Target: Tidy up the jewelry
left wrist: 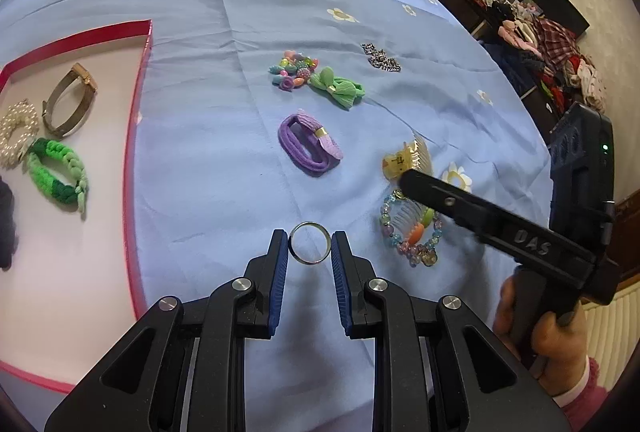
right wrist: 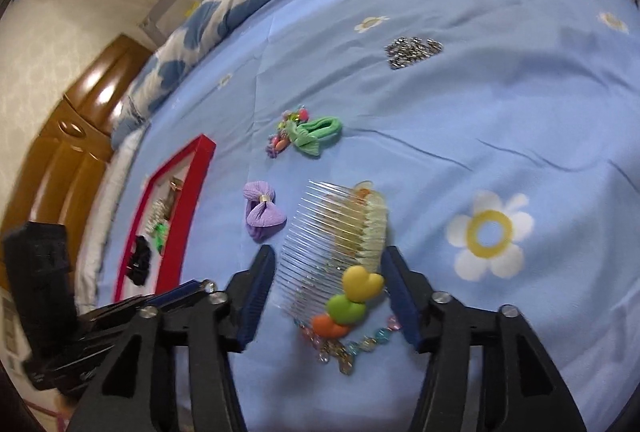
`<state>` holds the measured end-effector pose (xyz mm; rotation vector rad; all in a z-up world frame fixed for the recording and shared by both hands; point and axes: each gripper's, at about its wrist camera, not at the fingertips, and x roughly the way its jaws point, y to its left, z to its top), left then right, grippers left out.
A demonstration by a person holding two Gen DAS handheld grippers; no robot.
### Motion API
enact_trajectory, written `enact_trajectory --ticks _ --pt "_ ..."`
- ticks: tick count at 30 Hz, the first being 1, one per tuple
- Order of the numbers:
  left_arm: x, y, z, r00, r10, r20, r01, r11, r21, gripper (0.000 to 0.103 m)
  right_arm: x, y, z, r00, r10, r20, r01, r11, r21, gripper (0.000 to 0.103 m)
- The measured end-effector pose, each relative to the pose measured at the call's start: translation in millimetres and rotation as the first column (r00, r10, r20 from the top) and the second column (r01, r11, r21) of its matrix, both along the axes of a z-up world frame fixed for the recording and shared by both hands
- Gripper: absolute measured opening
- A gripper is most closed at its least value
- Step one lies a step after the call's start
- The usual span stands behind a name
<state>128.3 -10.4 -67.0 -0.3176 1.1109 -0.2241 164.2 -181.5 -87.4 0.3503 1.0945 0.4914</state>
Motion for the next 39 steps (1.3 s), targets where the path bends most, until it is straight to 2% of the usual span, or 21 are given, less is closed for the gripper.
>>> enact_trajectory --ticks 6,15,22,29,39 --pt "-7.0 11.2 0.7 1.0 0.029 -0.002 -0.029 0.999 -0.018 0.02 -6.9 18.2 1.2 0.998 0.044 0.04 -0.041 0.996 -0.075 0.06" --pt "-16.7 28.5 11.9 0.997 0.071 0.031 -0.07 0.997 -0.035 0.02 -17.2 9.7 17.4 0.995 0.038 0.095 -0.034 0.998 -0.045 0.059" --pt "-31.8 57.5 25.7 0.988 0.137 0.07 -0.135 0.99 -0.035 0.02 -20.4 27.4 41.0 0.986 0.098 0.132 -0.097 0.995 -0.008 0.059" --pt "-52.9 105.0 31.9 0.966 0.243 0.089 -0.241 0.97 -0.032 0.02 -27.7 75.3 51.0 0.967 0.211 0.139 -0.214 0.977 0.009 0.059" --pt "-75.7 164.2 26.9 0.926 0.365 0.092 -0.365 0.931 -0.024 0.02 -41.5 153.2 56.3 0.92 0.364 0.148 -0.368 0.93 0.0 0.059"
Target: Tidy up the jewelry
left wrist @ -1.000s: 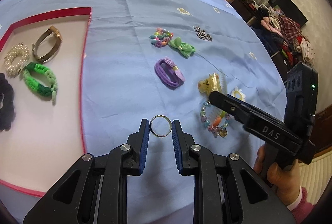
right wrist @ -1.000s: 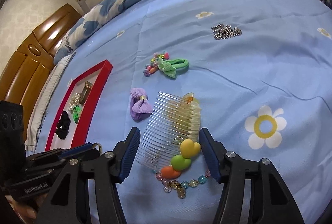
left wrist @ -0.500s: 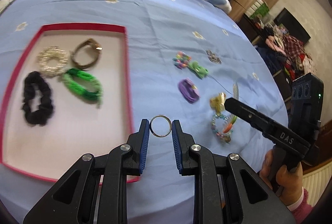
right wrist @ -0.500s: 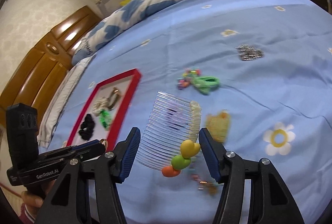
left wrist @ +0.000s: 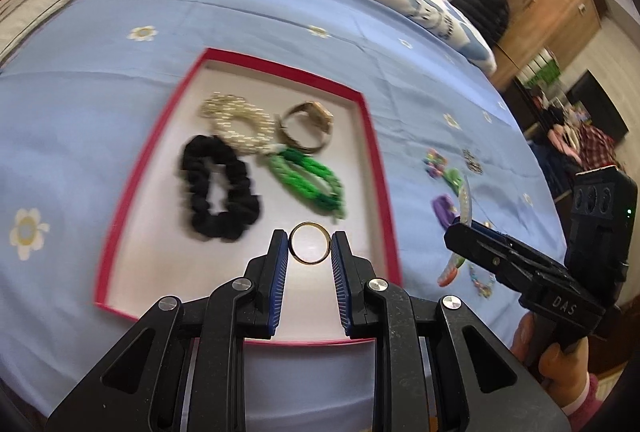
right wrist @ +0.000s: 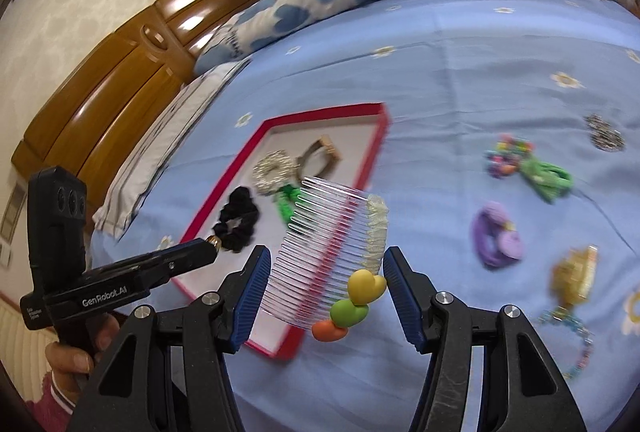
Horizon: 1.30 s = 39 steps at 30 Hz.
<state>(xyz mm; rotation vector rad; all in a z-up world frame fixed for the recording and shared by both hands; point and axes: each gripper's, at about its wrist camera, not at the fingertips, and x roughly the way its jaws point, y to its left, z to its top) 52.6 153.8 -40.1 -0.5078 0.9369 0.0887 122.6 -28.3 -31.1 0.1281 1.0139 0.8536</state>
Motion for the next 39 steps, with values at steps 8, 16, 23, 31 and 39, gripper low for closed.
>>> enact_trajectory --ticks 8,16,23,31,39 --pt "-7.0 22.8 -6.0 0.999 0.041 -0.012 -0.04 0.999 0.027 0.02 -2.6 44.5 -2.7 0.996 0.084 -0.006 -0.084 0.996 -0.024 0.059" --pt "-6.7 43.4 -15.2 0.997 0.07 -0.03 -0.068 0.997 0.046 0.02 4.7 76.5 -13.6 0.992 0.128 -0.016 -0.128 0.989 -0.067 0.059" --pt "4.3 55.4 -26.9 0.996 0.075 -0.045 -0.072 0.995 0.065 0.02 12.7 97.9 -27.1 0.989 0.145 -0.01 -0.145 0.98 -0.133 0.059" --pt "14.9 55.4 -31.5 0.998 0.048 -0.044 -0.044 0.995 0.086 0.02 19.1 104.6 -38.4 0.989 0.147 0.006 -0.143 0.973 -0.183 0.059" --pt "17.7 58.0 -47.2 0.995 0.049 -0.091 -0.042 0.996 0.078 0.02 18.1 113.8 -44.1 0.984 0.174 0.026 -0.164 0.962 -0.22 0.06"
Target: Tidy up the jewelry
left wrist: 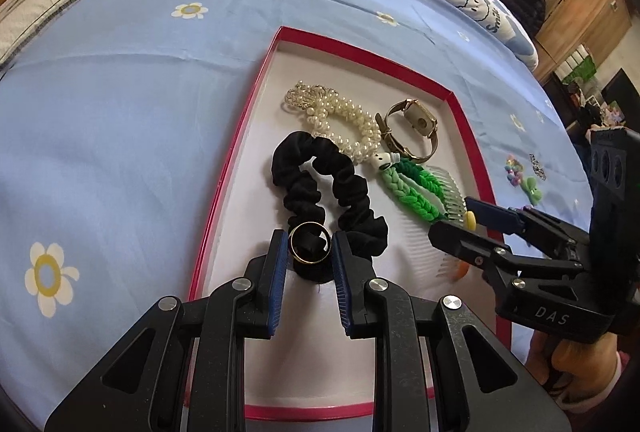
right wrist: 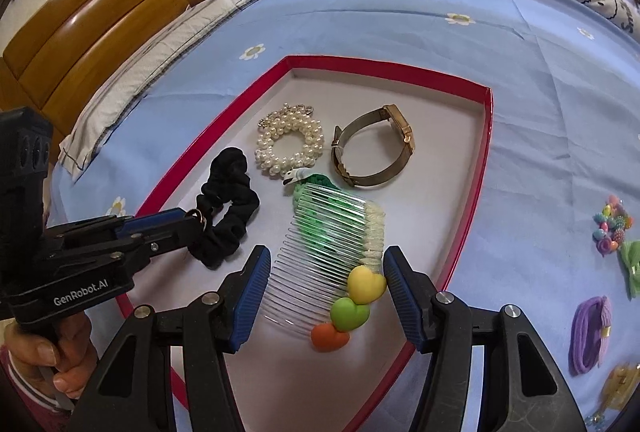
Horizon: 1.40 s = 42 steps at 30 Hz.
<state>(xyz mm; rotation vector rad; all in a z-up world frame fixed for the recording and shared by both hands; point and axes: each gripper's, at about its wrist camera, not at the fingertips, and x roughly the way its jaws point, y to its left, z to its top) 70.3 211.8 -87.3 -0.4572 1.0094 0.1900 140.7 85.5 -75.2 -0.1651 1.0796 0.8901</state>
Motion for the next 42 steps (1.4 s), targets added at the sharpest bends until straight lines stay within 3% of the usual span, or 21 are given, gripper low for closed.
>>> enact_trajectory --ticks 15,19,42 --pt "2.1 -2.0 -0.2 1.0 0.005 -0.019 -0.005 1.0 0.006 0.023 1.4 2.2 -0.8 0.999 0.031 0.013 -0.03 0.999 -0.02 0.06" --pt "0.9 -1.9 0.2 1.0 0.011 -0.026 -0.011 1.0 0.011 0.033 1.5 2.5 -0.8 0.999 0.034 0.009 -0.033 0.999 -0.021 0.061" --pt "-11.7 1.6 14.9 0.999 0.032 -0.003 -0.032 0.999 0.003 0.037 -7.1 -7.1 16.9 0.999 0.041 0.021 -0.041 0.999 0.008 0.063"
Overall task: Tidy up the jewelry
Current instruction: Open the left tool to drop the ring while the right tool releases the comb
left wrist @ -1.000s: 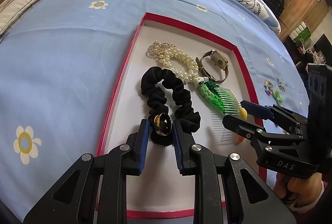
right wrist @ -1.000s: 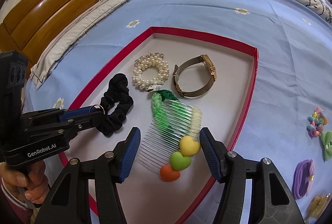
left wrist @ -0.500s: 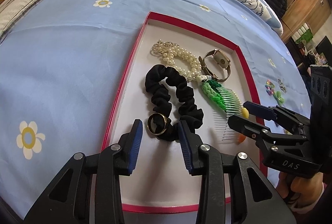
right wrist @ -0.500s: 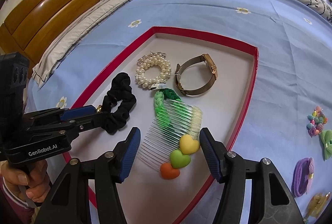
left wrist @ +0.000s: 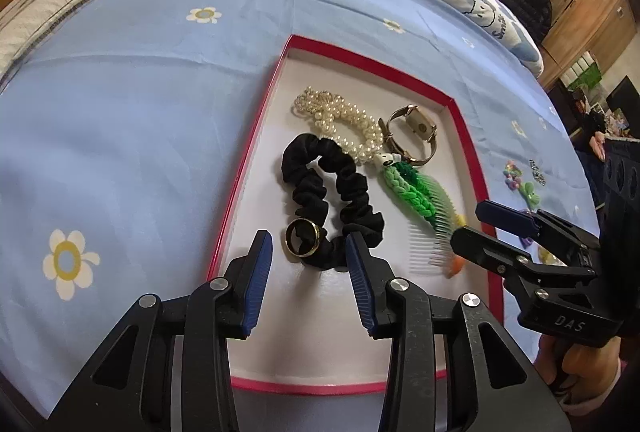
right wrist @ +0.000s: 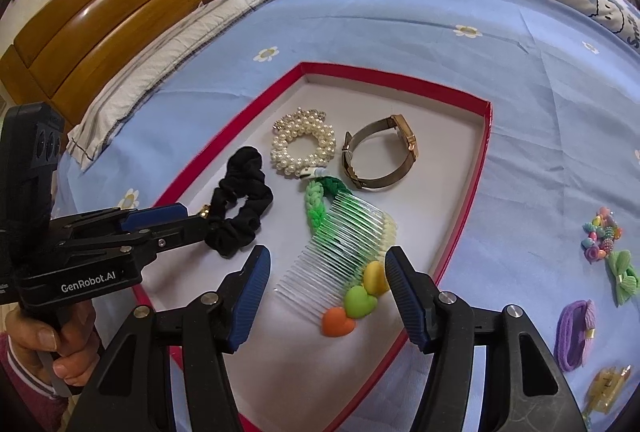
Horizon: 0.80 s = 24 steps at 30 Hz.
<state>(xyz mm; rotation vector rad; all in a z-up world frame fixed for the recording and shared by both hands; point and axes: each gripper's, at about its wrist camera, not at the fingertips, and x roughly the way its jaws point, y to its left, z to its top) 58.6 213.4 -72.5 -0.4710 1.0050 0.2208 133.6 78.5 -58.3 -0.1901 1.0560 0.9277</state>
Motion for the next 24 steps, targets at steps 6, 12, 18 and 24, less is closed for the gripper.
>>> enact_trajectory --ticks 6,12,18,24 --pt "-4.4 -6.0 9.7 1.0 0.006 0.014 -0.006 1.0 -0.007 0.04 -3.8 -18.3 12.9 1.0 -0.026 -0.002 0.027 0.999 0.043 0.066" --pt "-10.1 -18.5 23.6 0.999 0.003 0.041 -0.002 1.0 -0.014 0.042 -7.4 -55.4 25.7 0.996 -0.09 -0.027 0.093 0.99 0.102 0.066" --pt "-12.0 -36.4 36.5 0.998 -0.012 0.063 0.014 1.0 -0.024 0.046 -7.7 -104.1 30.4 0.977 -0.196 -0.078 0.205 0.968 0.142 0.067" --pt "-6.5 -62.7 41.4 0.996 -0.059 0.066 0.061 0.998 -0.028 0.048 -11.3 -156.5 30.6 0.951 -0.296 -0.092 0.307 0.94 0.151 0.067"
